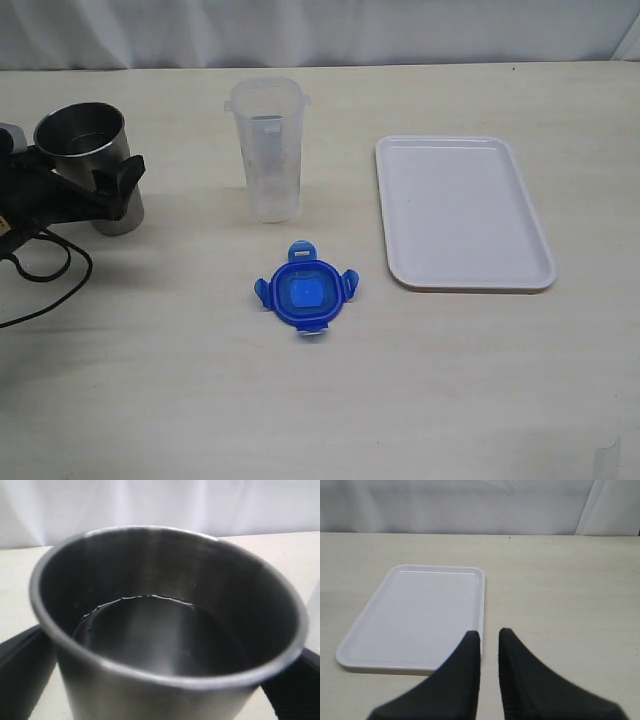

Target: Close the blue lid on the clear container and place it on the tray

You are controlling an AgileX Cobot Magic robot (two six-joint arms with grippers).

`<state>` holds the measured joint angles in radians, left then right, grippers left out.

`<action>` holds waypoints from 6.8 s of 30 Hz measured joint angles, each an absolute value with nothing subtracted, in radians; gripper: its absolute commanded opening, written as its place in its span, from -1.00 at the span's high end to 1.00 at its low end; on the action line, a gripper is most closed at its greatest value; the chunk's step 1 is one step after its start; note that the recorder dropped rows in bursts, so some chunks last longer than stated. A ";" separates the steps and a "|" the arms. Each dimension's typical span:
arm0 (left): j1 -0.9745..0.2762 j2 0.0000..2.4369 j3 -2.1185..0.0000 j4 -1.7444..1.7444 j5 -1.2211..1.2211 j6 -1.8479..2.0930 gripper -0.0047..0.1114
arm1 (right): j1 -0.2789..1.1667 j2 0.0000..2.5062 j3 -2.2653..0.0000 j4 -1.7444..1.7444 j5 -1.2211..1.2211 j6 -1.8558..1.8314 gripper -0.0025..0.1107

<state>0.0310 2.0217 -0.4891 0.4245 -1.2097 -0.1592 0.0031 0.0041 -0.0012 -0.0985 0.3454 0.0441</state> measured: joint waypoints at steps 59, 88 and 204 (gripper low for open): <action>0.031 2.042 -0.535 0.440 -1.210 -0.208 -0.89 | 0.003 0.004 -0.001 -0.098 0.345 0.044 0.72; 0.031 2.042 -0.535 0.600 -1.213 -0.206 0.92 | 0.003 0.004 -0.001 -0.098 0.345 0.044 0.72; -0.189 2.115 -1.165 0.837 -1.145 -0.086 0.92 | 0.003 0.004 -0.001 -0.098 0.345 0.044 0.72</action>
